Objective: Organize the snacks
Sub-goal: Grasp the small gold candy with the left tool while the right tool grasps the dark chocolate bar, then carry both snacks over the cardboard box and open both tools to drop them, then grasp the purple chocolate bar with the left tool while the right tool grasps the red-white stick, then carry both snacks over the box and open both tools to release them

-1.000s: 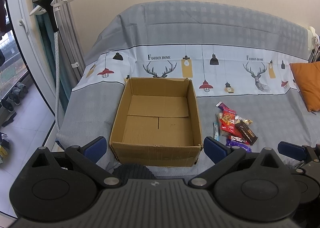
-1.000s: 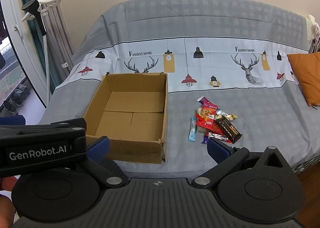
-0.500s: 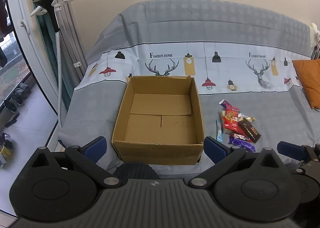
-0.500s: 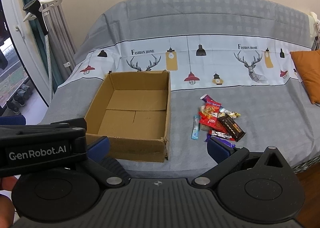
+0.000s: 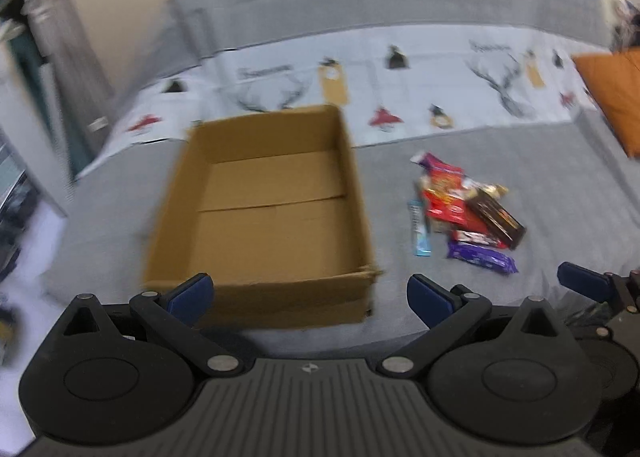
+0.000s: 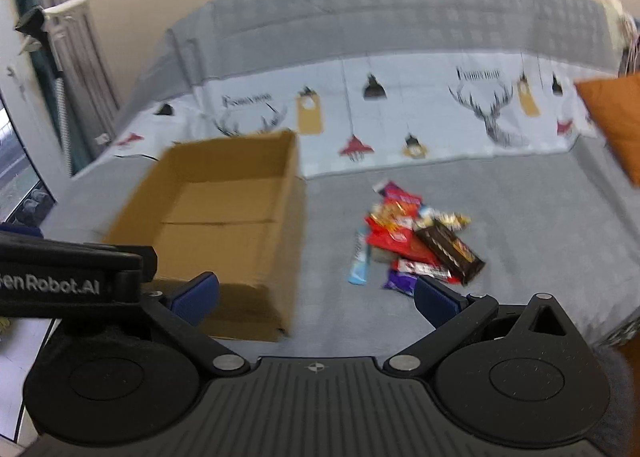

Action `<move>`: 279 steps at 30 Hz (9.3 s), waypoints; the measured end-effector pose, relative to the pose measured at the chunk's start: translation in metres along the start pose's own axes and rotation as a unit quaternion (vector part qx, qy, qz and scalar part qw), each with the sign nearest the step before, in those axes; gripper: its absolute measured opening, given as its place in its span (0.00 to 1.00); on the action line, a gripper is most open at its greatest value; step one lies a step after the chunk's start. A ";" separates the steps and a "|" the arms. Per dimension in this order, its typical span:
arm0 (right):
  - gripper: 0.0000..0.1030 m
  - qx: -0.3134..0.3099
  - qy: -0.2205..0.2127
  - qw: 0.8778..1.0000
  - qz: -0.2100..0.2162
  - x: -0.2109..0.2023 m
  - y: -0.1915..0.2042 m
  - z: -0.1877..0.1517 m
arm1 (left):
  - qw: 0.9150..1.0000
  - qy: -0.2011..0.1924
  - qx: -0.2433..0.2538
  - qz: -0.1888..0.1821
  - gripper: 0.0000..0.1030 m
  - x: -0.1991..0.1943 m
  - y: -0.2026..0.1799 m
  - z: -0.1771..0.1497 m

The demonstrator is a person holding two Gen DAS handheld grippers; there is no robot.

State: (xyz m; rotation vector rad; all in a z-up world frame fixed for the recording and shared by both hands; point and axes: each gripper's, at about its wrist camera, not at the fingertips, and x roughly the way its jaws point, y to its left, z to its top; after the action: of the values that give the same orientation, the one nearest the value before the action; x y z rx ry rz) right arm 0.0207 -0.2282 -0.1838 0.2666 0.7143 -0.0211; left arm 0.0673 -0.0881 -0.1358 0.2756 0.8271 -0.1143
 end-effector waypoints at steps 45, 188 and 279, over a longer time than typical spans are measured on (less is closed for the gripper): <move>0.48 -0.017 0.060 0.997 -0.035 0.218 -0.205 0.005 | 0.973 0.116 0.062 -0.192 0.20 0.287 -0.132 0.026; 1.00 -0.042 -0.127 0.985 0.106 0.081 0.014 0.003 | 0.992 -0.051 -0.100 -0.057 1.00 0.048 0.075 0.023; 0.06 0.056 -0.040 0.995 0.068 0.152 -0.183 -0.025 | 0.968 0.093 0.012 -0.231 0.13 0.179 -0.144 0.042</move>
State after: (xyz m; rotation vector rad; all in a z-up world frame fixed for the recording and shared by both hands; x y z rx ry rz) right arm 0.0992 -0.3881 -0.3438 0.4200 0.6148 0.0570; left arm 0.1883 -0.2365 -0.2696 0.1126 1.0667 -0.5427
